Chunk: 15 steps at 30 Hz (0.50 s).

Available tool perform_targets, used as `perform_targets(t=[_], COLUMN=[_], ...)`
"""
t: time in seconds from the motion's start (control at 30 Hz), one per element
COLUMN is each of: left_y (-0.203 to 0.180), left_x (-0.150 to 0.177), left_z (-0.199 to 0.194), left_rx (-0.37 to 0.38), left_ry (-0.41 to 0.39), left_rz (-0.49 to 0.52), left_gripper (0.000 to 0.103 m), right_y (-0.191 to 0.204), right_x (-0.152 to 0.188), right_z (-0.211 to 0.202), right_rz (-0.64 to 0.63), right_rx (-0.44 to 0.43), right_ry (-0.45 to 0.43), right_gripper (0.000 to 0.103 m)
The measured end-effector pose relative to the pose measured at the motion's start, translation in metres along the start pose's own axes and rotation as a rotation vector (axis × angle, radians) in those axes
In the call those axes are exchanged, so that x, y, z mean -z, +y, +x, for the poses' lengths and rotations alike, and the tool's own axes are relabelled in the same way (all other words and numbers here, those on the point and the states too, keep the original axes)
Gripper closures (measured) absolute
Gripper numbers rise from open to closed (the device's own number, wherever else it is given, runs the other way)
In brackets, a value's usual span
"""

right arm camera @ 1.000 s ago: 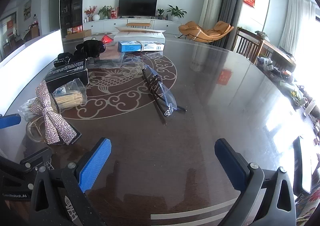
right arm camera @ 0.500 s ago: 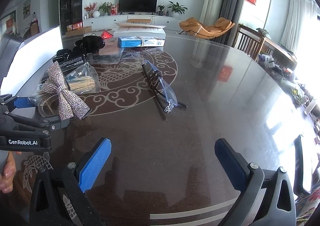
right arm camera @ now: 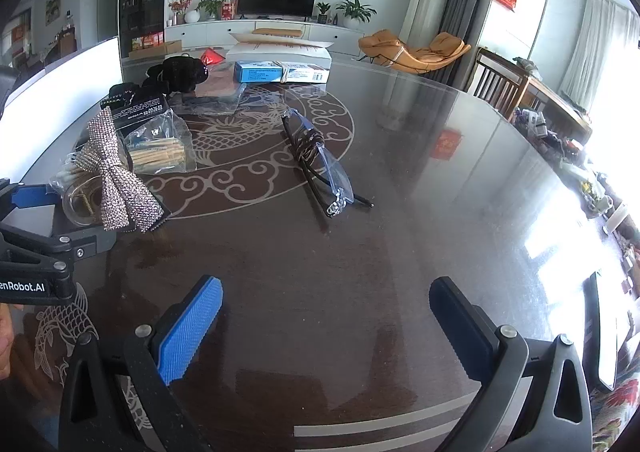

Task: Organize objects
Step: 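Move the left tool toward the bagged cotton swab bundle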

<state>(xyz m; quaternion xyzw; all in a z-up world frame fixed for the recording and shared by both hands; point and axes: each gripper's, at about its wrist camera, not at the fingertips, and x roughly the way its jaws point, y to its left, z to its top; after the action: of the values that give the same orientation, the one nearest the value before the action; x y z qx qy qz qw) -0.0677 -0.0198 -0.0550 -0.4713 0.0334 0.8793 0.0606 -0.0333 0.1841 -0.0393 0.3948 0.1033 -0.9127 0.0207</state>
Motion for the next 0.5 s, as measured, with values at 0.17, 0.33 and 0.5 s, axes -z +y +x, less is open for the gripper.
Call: perform_targets(t=[0.17,0.33,0.5], left_y=[-0.0007,-0.0009,-0.0009], left_x=[0.0003,0.0004,0.0003], left_z=[0.0002,0.0,0.0001], left_rx=[-0.002,-0.002,-0.002], left_ry=[-0.006,-0.007,-0.007], left_rz=[0.001,0.0,0.0], left_gripper=[0.0,0.0,0.0], right_y=[-0.0002,-0.0025,-0.0083], right_x=[0.0008,0.0012,0.0017], right_z=[0.0048,0.0059,0.0091], right_rz=[0.001,0.008,0.044], right_rx=[-0.006,-0.017,-0.054], right_ry=[0.027,0.034,0.052], right_gripper=[0.0,0.0,0.0])
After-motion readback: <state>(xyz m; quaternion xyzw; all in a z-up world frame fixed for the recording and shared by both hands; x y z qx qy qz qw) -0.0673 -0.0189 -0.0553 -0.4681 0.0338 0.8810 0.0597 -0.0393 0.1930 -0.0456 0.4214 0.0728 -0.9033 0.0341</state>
